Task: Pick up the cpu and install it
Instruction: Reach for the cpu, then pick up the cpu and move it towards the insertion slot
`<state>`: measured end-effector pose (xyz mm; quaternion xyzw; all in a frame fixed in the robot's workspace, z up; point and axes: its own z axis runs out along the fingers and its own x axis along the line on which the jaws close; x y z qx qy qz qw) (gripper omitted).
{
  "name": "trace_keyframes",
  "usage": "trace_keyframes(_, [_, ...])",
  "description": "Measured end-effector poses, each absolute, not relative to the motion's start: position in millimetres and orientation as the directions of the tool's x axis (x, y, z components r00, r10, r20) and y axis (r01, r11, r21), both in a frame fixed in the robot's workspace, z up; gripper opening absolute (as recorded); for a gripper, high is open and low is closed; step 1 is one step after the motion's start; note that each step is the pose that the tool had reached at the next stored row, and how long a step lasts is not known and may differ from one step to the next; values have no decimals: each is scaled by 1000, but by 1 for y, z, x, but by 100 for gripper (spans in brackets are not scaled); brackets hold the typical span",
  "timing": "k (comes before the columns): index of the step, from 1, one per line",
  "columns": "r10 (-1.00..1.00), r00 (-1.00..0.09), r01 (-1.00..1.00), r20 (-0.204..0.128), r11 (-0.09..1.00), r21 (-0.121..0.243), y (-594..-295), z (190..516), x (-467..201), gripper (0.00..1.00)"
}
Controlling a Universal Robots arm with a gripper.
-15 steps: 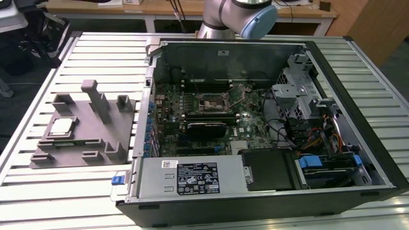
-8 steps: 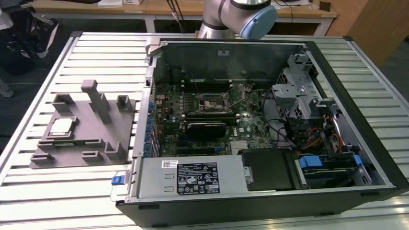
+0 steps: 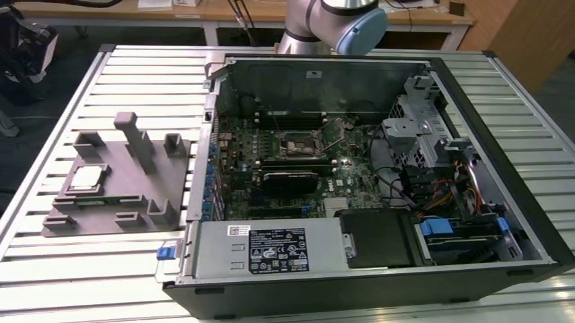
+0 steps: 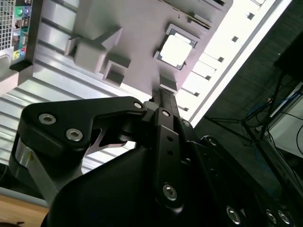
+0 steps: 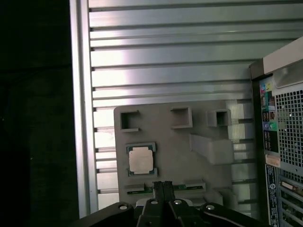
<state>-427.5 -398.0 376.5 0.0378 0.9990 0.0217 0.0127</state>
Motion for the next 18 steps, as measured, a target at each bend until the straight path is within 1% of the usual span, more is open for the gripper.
trace_keyframes(10, [76,-997,75,-23,996,44,-398,374,-462,11])
trace_keyframes(18, [76,-997,75,-20,996,44,-398,370,-469,11])
